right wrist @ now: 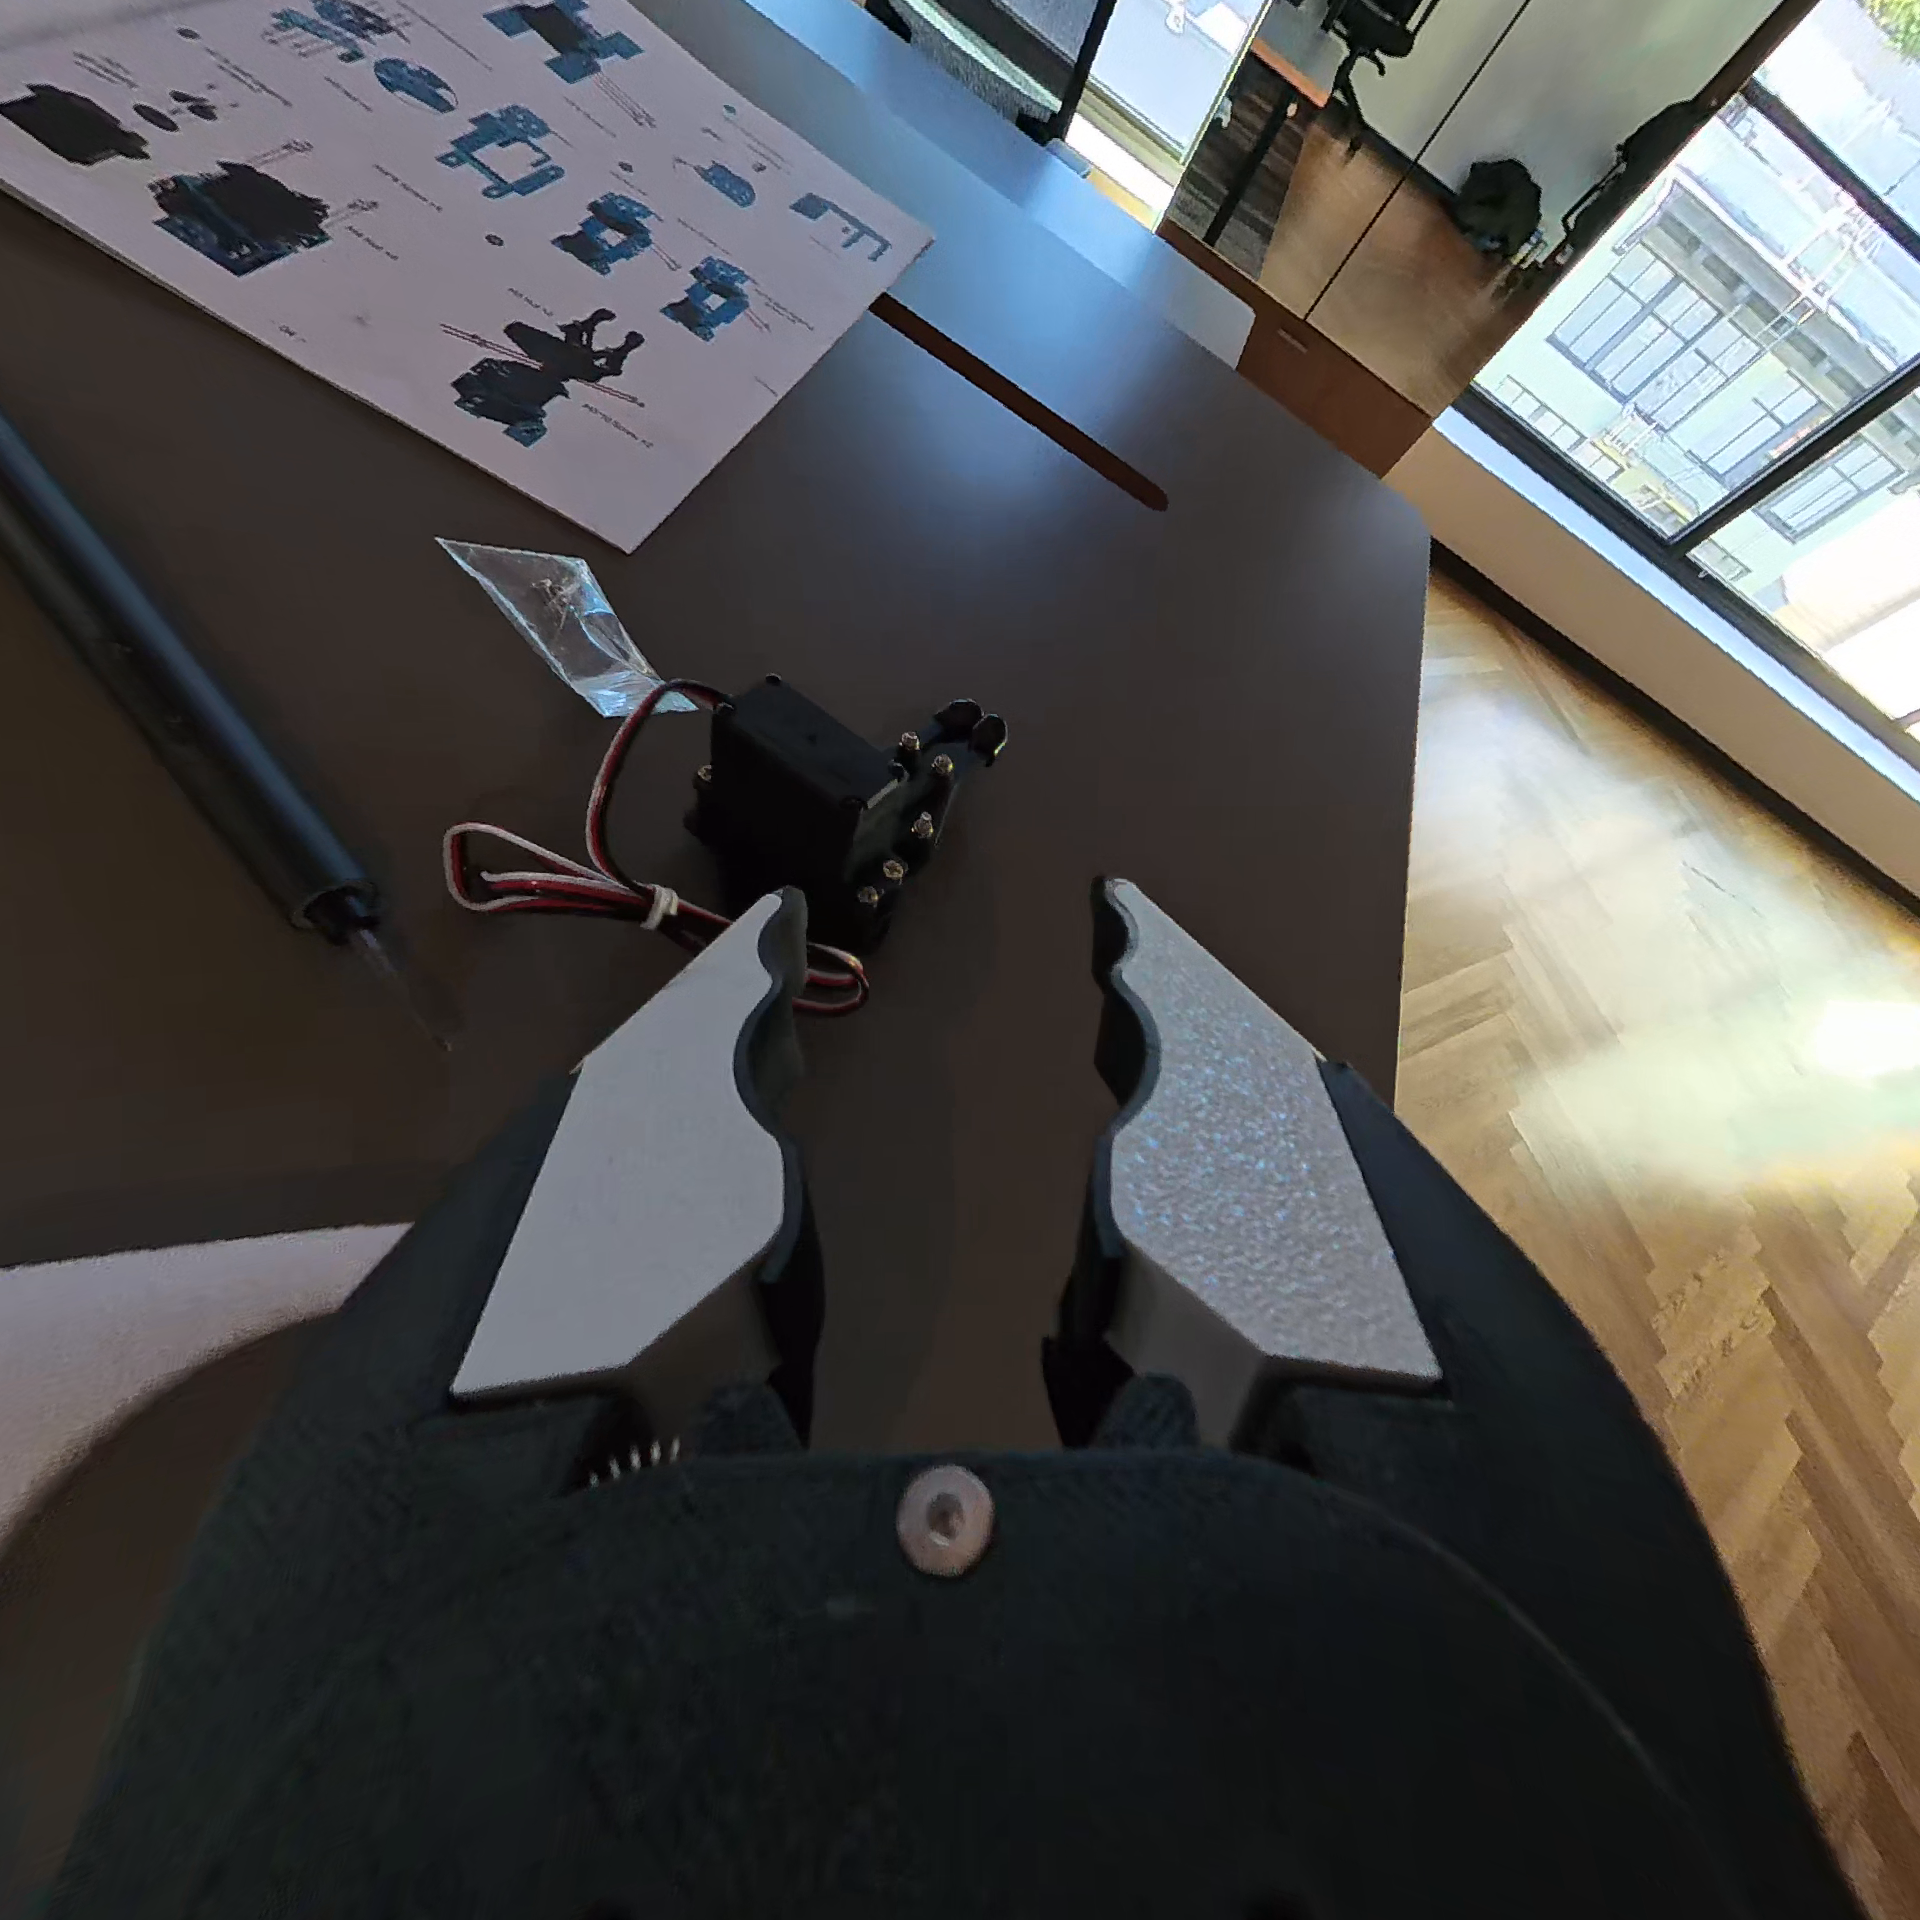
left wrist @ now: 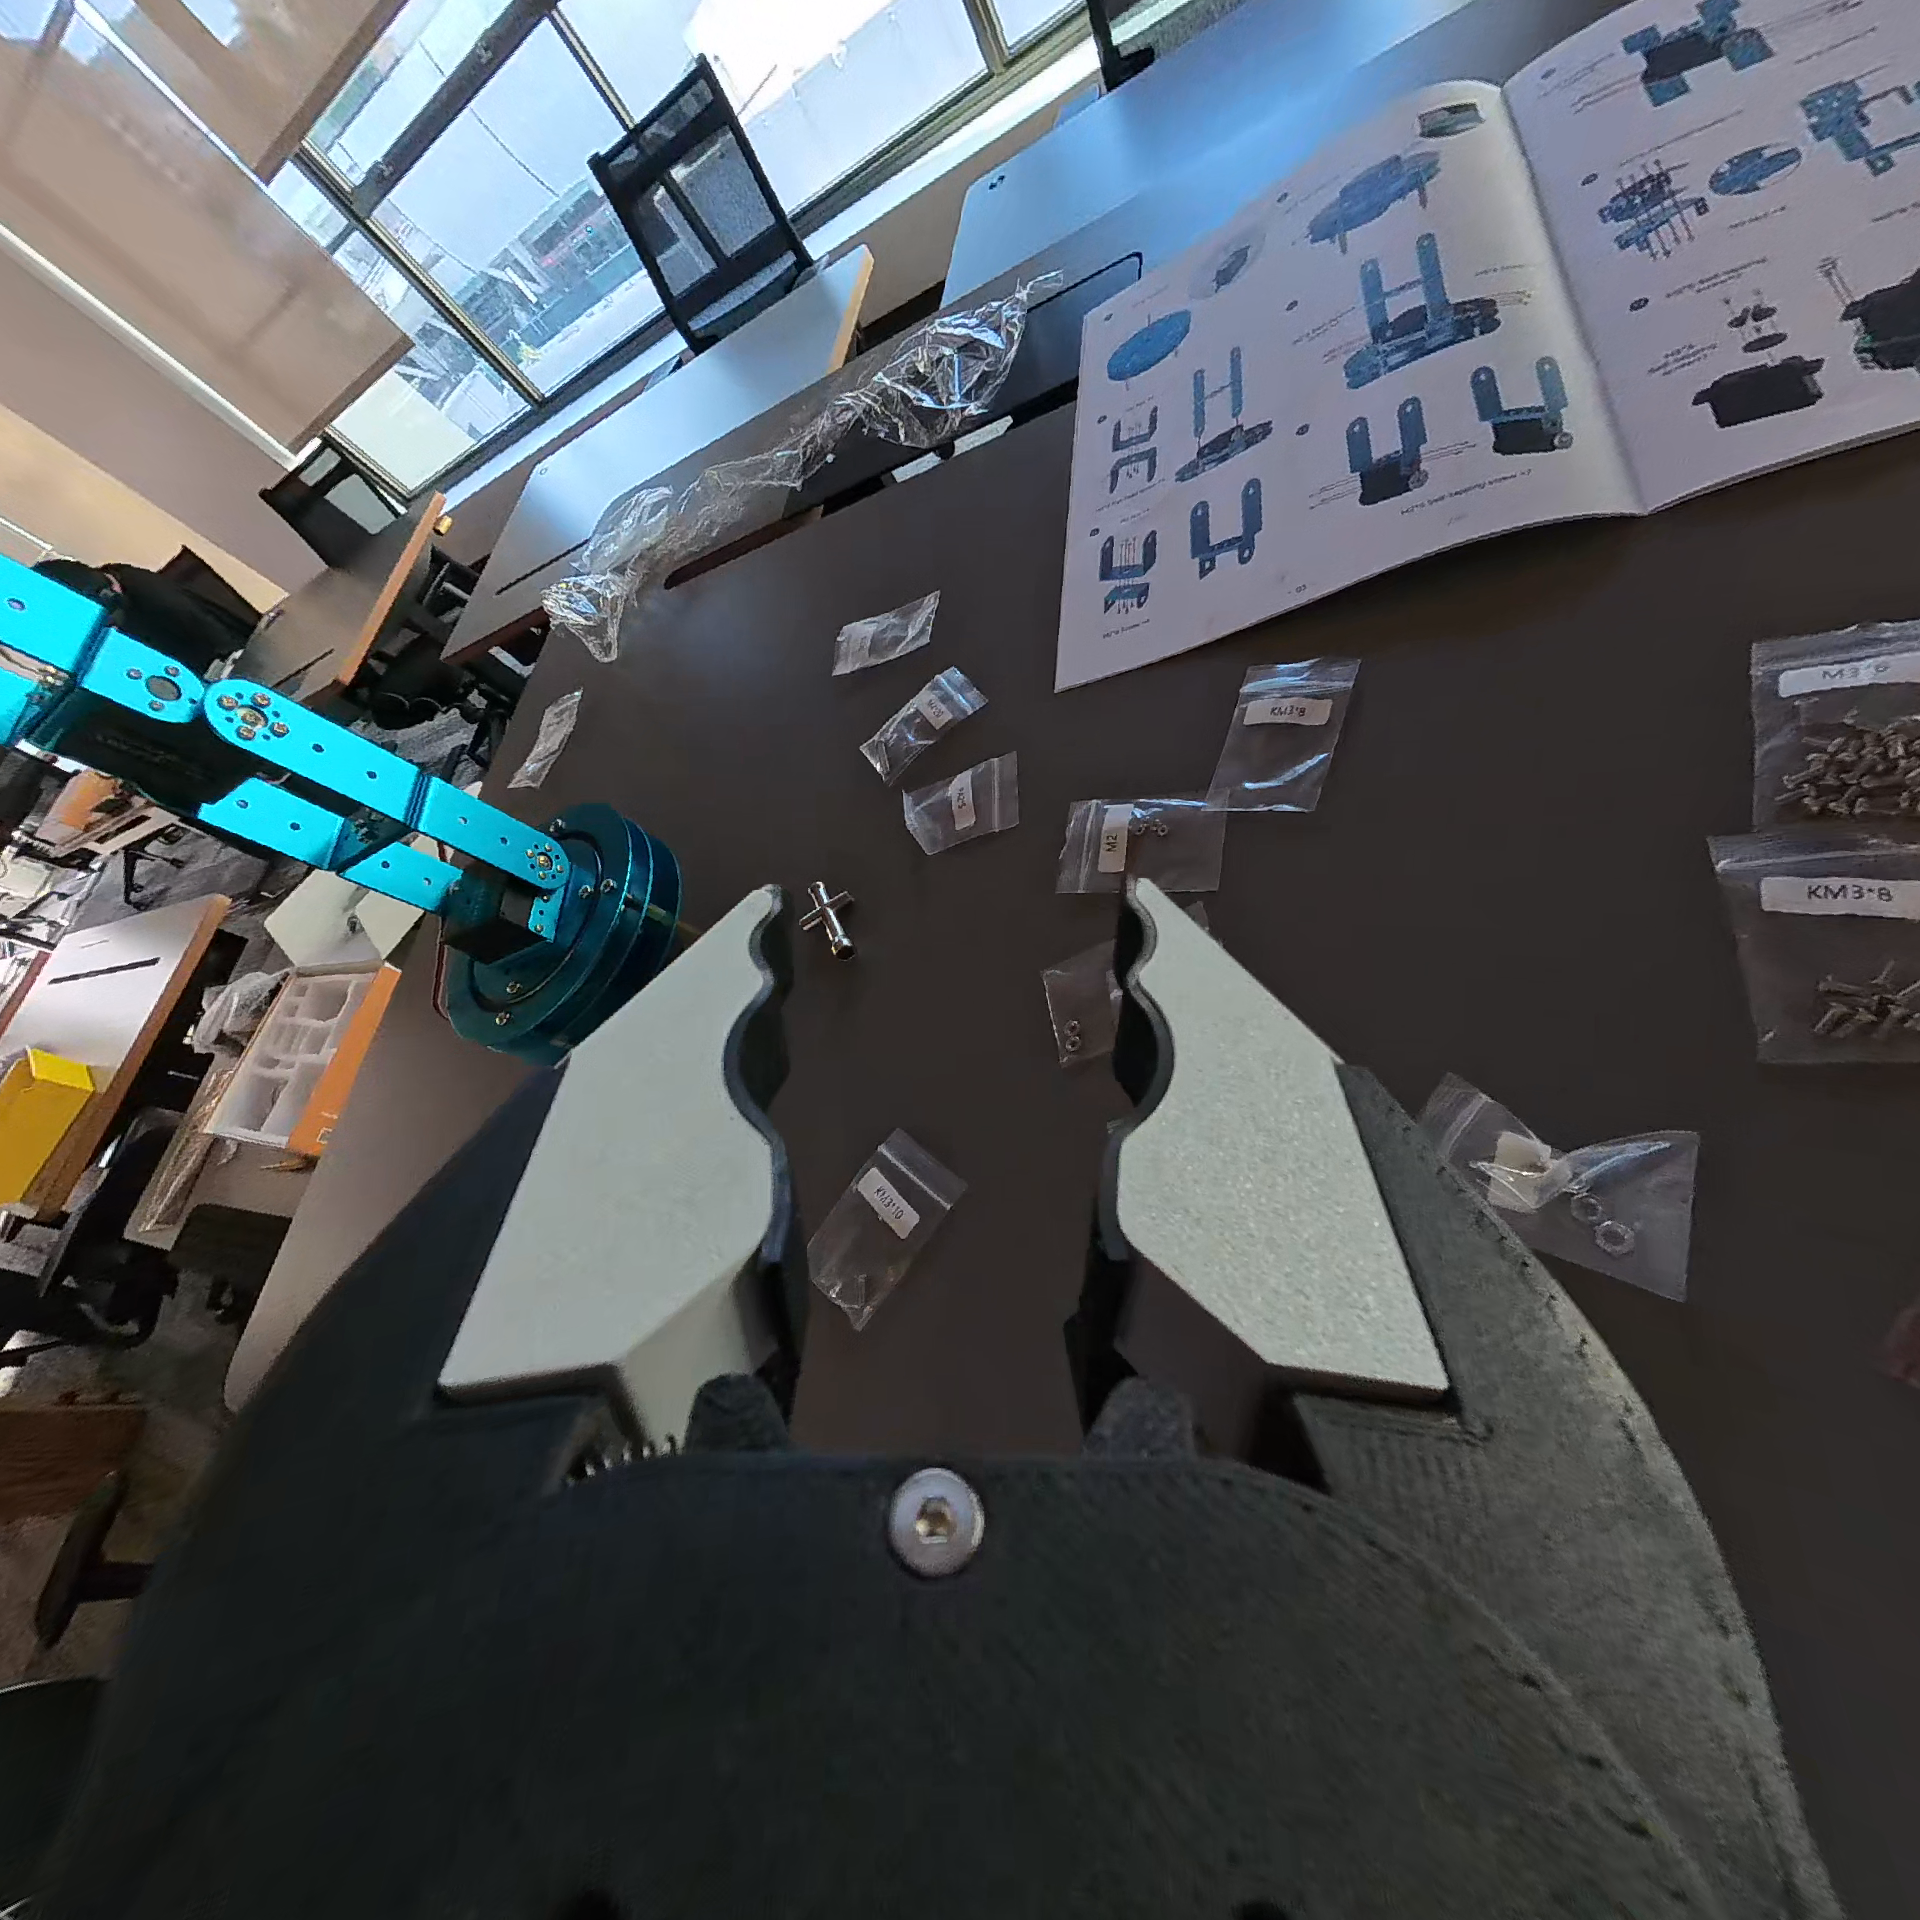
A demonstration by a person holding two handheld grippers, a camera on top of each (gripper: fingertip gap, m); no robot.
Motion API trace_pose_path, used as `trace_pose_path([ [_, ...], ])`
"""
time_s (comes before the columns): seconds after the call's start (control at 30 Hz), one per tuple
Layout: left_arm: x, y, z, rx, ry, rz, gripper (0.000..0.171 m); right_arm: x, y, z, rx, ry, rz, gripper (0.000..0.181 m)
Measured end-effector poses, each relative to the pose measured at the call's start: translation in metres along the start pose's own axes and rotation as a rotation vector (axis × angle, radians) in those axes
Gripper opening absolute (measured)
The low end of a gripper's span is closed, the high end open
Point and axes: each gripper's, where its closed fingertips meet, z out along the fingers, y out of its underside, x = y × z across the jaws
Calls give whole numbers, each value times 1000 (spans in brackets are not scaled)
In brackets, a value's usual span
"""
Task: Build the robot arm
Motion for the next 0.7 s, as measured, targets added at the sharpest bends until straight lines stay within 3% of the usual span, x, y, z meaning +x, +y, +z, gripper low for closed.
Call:
trace_pose_path([
  [0.13, -4, 8, 0, -8, 32, -53, 62, 7, 12, -3, -17, 5, 18, 55],
  [0.33, -26, 58, -24, 5, 221, -360, 63, 11, 24, -14, 18, -31, 27, 54],
  [0.47, -33, 86, -49, 65, 336, -465, 60, 3, 26, -15, 29, -100, 28, 58],
  [0.7, -53, 83, -62, 238, 438, -536, 61, -45, -32, -17, 182, -290, 78, 62],
])
